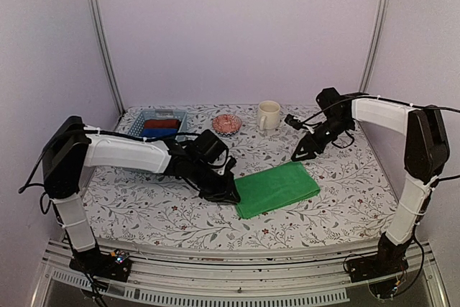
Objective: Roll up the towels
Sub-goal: Rotate the towel at the center of the board.
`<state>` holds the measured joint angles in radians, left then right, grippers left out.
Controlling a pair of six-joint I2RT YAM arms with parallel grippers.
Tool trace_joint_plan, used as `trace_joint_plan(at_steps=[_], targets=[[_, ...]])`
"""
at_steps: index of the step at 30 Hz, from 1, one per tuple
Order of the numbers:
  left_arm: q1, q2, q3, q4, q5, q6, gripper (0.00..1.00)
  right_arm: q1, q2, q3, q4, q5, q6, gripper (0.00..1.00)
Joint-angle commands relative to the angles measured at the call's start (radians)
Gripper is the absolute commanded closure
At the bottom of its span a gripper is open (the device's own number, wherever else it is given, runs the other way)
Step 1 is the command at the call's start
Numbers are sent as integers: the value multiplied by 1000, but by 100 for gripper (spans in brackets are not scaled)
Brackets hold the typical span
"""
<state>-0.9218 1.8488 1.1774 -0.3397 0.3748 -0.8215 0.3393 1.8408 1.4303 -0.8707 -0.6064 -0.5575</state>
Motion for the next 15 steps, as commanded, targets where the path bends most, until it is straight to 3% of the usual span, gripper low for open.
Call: trace_joint_plan(at_steps=[1, 6, 15], targets=[[-17, -11, 43, 136, -19, 94, 86, -9, 99, 76, 8, 84, 11, 45], [-19, 102, 75, 279, 66, 143, 93, -9, 240, 166, 41, 131, 13, 49], [16, 261, 112, 160, -12, 164, 100, -10, 305, 91, 105, 265, 25, 57]])
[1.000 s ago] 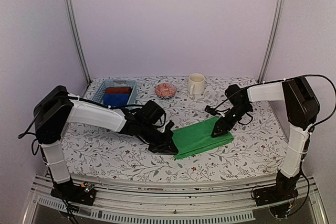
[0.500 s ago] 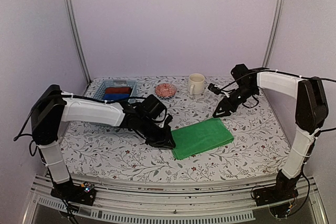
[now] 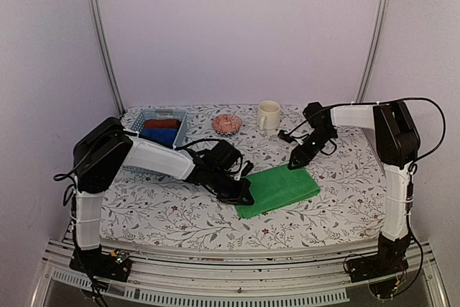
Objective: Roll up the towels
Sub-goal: Rotate the towel at the center of the board.
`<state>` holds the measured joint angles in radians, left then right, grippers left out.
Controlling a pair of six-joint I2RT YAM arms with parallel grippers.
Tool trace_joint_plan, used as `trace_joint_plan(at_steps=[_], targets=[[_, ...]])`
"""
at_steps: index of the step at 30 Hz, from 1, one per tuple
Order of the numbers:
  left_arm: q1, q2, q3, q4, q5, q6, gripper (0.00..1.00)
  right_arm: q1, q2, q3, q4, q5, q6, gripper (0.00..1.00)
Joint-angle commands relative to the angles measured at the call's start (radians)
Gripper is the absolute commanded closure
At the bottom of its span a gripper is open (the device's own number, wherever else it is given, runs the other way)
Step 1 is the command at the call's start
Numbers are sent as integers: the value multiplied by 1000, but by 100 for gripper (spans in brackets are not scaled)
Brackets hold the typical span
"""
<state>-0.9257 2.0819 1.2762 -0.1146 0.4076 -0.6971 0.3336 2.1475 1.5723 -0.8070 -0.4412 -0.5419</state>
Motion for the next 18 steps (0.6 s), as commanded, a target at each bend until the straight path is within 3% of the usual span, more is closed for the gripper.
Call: trace_joint_plan(at_steps=[1, 7, 10, 14, 18], targets=[[33, 39, 23, -88, -64, 52, 100, -4, -10, -84, 48, 116, 11, 58], [109, 158, 207, -216, -155, 213, 100, -8, -138, -333, 80, 218, 31, 64], [136, 218, 362, -287, -224, 340, 99, -7, -223, -424, -22, 129, 61, 64], [140, 247, 550, -369, -273, 452, 93, 0, -350, -429, -166, -78, 12, 61], [111, 170, 561, -344, -270, 513, 87, -25, -449, -320, -180, -45, 30, 48]])
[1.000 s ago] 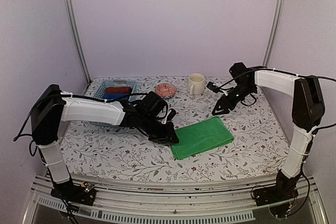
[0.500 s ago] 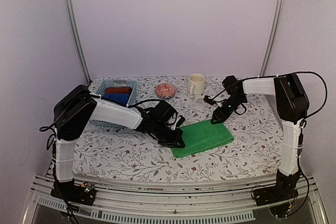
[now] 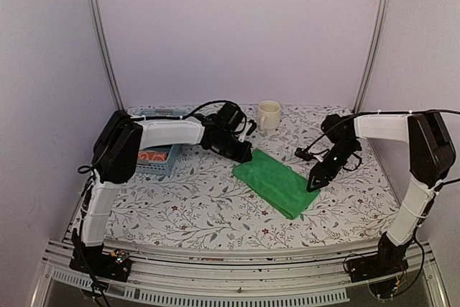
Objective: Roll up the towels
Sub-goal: Rotate the towel at the center of the board.
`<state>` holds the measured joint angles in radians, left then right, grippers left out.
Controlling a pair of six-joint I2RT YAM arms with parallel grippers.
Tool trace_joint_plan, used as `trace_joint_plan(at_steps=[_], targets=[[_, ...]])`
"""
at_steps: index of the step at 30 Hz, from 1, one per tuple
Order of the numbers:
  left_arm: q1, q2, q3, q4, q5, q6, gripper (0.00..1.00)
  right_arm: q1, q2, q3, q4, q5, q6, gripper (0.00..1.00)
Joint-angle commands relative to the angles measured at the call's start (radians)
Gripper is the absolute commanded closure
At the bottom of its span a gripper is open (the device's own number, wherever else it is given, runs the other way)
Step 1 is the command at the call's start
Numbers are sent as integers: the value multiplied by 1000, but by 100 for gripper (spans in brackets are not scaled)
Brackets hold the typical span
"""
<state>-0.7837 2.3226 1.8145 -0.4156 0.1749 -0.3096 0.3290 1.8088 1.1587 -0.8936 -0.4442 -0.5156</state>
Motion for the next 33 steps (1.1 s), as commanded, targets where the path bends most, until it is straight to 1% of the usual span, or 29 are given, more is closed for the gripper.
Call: trace_joint_plan(at_steps=[1, 4, 5, 7, 8, 9, 10, 11, 15, 20, 24, 26, 29, 32, 33], targets=[[-51, -96, -1, -21, -31, 137, 87, -37, -124, 123, -90, -35, 14, 47], [-116, -175, -113, 106, 51, 167, 85, -93, -149, 184, -63, -37, 28, 46], [-141, -193, -151, 172, 87, 170, 85, -114, -160, 192, -43, -39, 33, 46], [-190, -211, -207, 252, 153, 163, 86, -168, -184, 209, 4, -39, 59, 44], [-211, -206, -218, 275, 162, 154, 87, -193, -193, 218, 25, -42, 70, 39], [-233, -194, -221, 293, 174, 147, 88, -217, -200, 226, 41, -41, 82, 30], [-250, -174, -215, 302, 187, 142, 88, -238, -206, 232, 61, -39, 91, 13], [-264, -150, -194, 303, 194, 139, 89, -258, -208, 238, 69, -44, 102, 1], [-308, -53, -146, 301, 228, 133, 92, -324, -209, 247, 66, -148, 90, 1], [-353, 12, -163, 317, 251, 148, 93, -331, -206, 235, 23, -222, 25, 1], [-356, 66, -166, 272, 254, 123, 94, -331, -216, 217, 21, -239, -25, 18], [-357, 45, -200, 261, 250, 126, 94, -329, -211, 215, 12, -246, -42, 21], [-360, -33, -289, 255, 248, 154, 95, -319, -201, 208, -28, -288, -99, 25], [-359, -138, -400, 203, 223, 194, 100, -266, -198, 175, -39, -299, -140, 30], [-358, -174, -435, 179, 221, 208, 100, -242, -198, 158, -27, -291, -145, 31]])
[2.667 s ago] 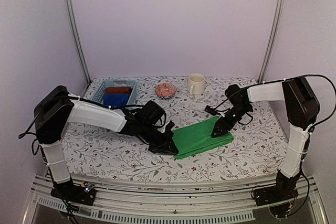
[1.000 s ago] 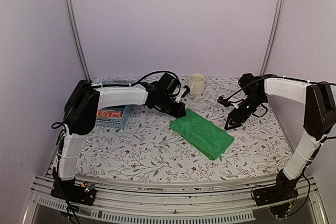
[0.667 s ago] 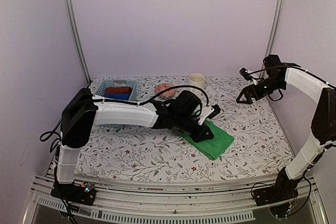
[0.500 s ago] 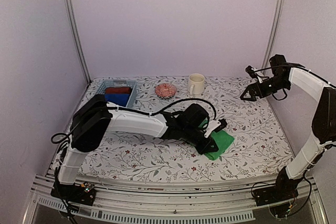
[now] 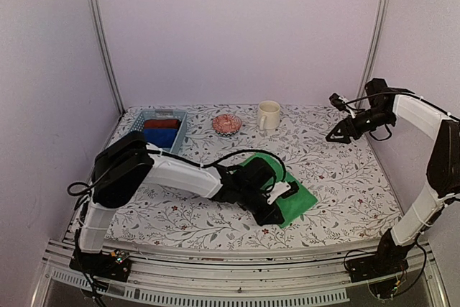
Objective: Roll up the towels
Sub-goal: Rotate the towel at the center of the board.
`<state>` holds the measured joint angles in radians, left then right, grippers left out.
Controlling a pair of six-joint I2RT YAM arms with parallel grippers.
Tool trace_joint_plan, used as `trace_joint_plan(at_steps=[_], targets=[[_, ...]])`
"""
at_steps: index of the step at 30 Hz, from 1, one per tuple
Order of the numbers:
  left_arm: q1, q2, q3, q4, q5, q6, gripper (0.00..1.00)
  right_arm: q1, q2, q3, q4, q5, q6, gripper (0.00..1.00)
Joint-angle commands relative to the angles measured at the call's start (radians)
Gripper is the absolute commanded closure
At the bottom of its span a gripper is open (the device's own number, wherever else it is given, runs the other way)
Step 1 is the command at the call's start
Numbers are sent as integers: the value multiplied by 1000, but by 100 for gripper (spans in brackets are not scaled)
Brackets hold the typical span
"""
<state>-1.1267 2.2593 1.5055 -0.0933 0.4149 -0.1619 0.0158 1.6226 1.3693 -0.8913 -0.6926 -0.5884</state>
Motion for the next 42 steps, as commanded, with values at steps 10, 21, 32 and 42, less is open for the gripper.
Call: trace_joint_plan(at_steps=[10, 21, 32, 42], targets=[[5, -408, -252, -249, -67, 134, 84, 237, 95, -66, 59, -39, -52, 37], [97, -631, -640, 317, -417, -29, 58, 489, 390, 178, 161, 13, 89, 67], [70, -630, -745, 630, -615, 18, 15, 431, 665, 282, 174, 148, 245, 72], [64, -611, -781, 739, -542, 41, 3, 392, 645, 275, 170, 130, 288, 67]])
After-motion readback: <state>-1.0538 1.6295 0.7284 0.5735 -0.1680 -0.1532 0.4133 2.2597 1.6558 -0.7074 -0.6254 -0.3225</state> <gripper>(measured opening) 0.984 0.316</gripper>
